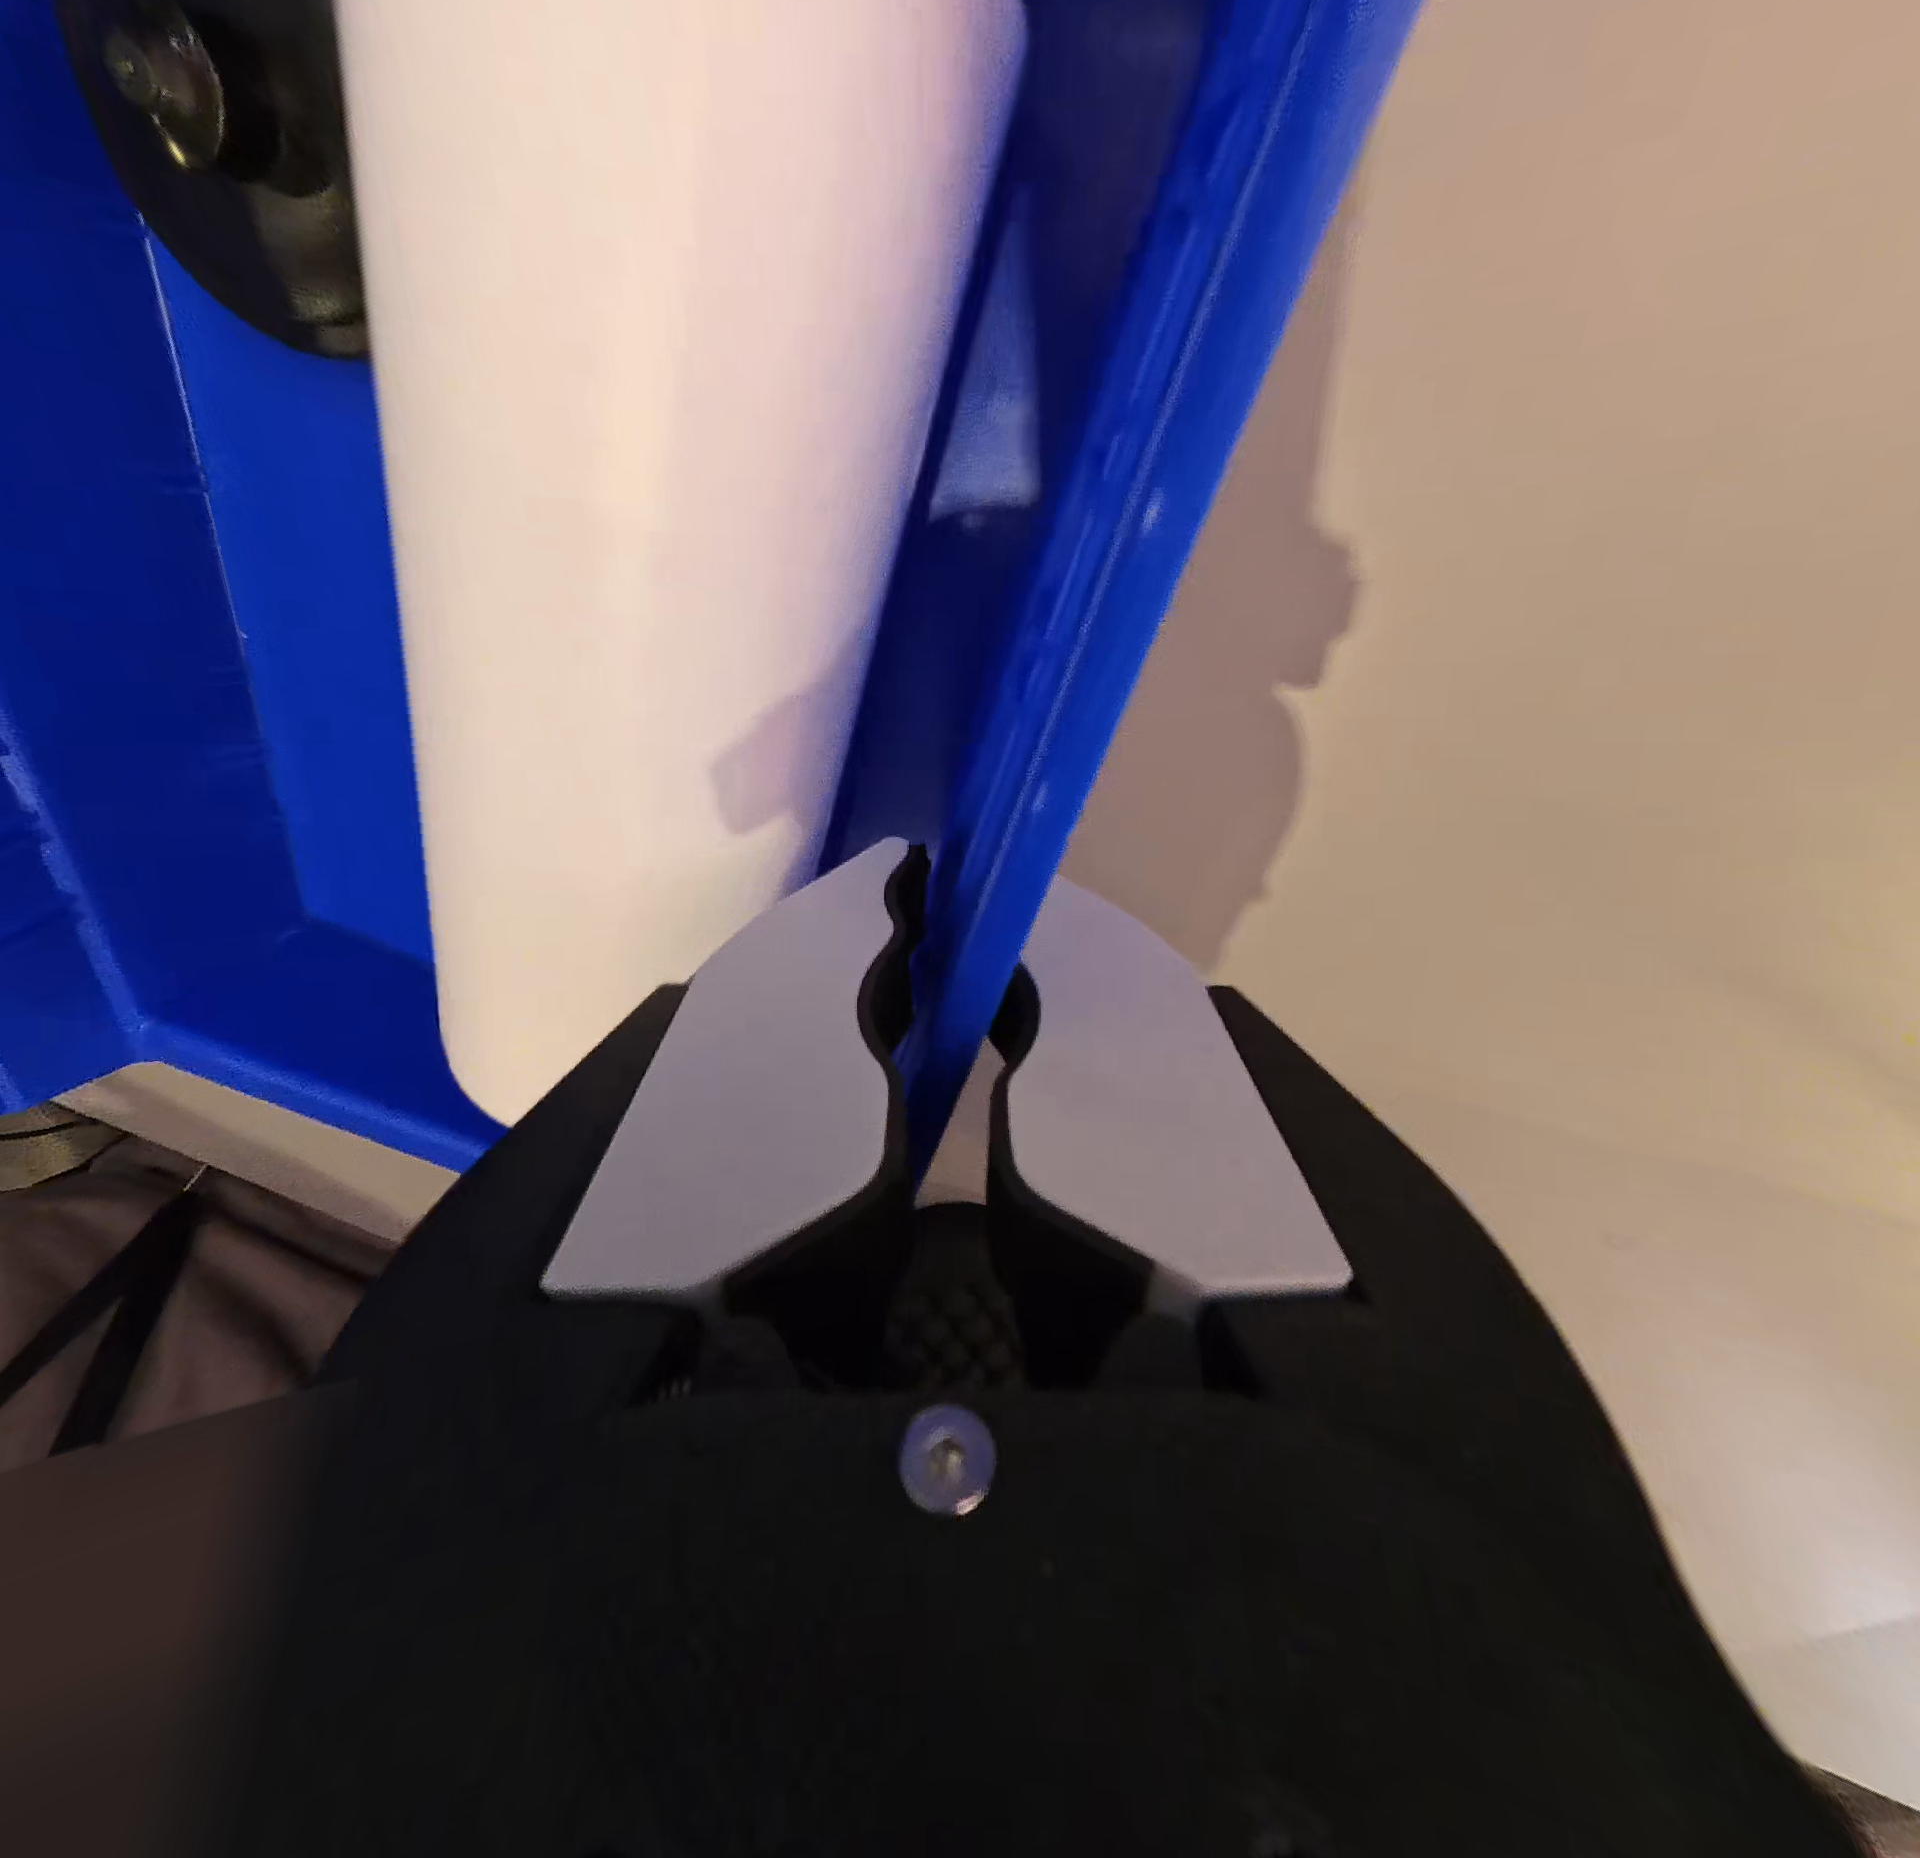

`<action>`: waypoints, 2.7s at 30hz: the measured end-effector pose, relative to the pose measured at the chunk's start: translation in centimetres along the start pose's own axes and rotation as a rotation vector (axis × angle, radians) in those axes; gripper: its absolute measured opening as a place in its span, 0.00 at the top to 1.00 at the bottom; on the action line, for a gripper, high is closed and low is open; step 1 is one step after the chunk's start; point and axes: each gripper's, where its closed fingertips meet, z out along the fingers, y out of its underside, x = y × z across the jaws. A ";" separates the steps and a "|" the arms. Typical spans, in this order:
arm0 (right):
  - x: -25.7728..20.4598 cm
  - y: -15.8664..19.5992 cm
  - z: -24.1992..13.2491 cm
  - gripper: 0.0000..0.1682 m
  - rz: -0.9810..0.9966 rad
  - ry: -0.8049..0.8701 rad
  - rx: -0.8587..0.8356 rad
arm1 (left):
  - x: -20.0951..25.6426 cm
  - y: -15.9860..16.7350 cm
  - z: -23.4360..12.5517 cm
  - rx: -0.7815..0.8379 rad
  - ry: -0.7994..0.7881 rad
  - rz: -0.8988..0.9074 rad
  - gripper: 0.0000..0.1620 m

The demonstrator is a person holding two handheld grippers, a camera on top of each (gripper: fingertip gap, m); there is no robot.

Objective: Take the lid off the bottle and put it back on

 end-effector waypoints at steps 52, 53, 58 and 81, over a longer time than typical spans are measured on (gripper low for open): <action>3.6 0.0 -2.2 0.96 0.206 0.057 -0.091 | -12.5 0.5 -21.5 1.266 -0.133 -0.382 0.60; 3.4 0.1 -3.2 0.96 0.214 0.055 -0.089 | -12.7 0.8 -21.5 1.265 -0.123 -0.387 0.60; 1.8 -0.4 -9.2 0.96 0.227 0.112 -0.095 | -14.1 2.6 -22.6 1.340 -0.076 -0.442 0.59; -38.7 -19.9 -3.6 0.96 -0.365 0.024 -0.173 | -13.1 10.6 -31.5 1.827 0.148 -0.565 0.62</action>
